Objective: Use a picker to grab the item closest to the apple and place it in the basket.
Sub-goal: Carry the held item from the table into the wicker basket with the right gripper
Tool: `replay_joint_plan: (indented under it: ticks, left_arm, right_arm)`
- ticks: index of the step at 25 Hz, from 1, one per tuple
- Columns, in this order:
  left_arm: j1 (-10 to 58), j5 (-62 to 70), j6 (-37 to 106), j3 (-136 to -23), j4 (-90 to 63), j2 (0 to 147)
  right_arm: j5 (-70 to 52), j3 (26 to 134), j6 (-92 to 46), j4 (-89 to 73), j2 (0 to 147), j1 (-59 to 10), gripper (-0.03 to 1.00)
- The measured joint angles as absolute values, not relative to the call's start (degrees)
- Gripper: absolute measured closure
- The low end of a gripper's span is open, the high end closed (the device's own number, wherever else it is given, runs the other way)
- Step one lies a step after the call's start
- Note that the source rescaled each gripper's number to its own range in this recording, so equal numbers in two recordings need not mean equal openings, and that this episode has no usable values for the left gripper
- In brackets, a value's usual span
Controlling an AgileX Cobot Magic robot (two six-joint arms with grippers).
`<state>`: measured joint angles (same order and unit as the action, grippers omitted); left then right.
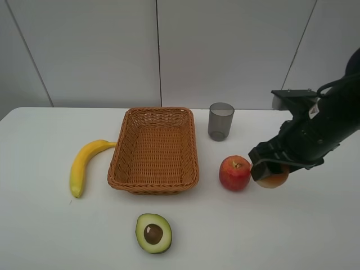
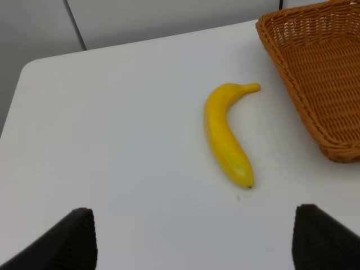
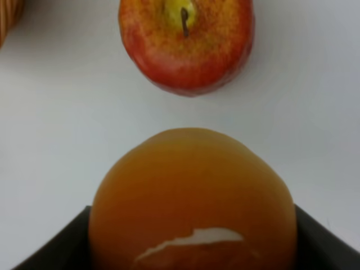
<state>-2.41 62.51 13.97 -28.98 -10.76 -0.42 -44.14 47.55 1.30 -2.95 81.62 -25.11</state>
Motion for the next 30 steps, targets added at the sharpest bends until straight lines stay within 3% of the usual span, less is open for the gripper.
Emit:
replay_joint_plan:
  ticks: [10, 24, 30]
  left_arm:
    - [-2.4, 62.5, 14.0, -29.0, -10.8, -0.4]
    - [-2.4, 62.5, 14.0, -29.0, -10.8, -0.4]
    - [-2.4, 62.5, 14.0, -29.0, -10.8, -0.4]
  right_arm:
    - [-45.2, 60.8, 1.3, -1.2, 83.0, -30.6, 0.97]
    - [-44.5, 84.9, -4.8, -1.8, 105.6, -36.3, 0.97]
    - [-39.4, 89.4, -7.4, -4.3, 112.6, -36.3, 0.97]
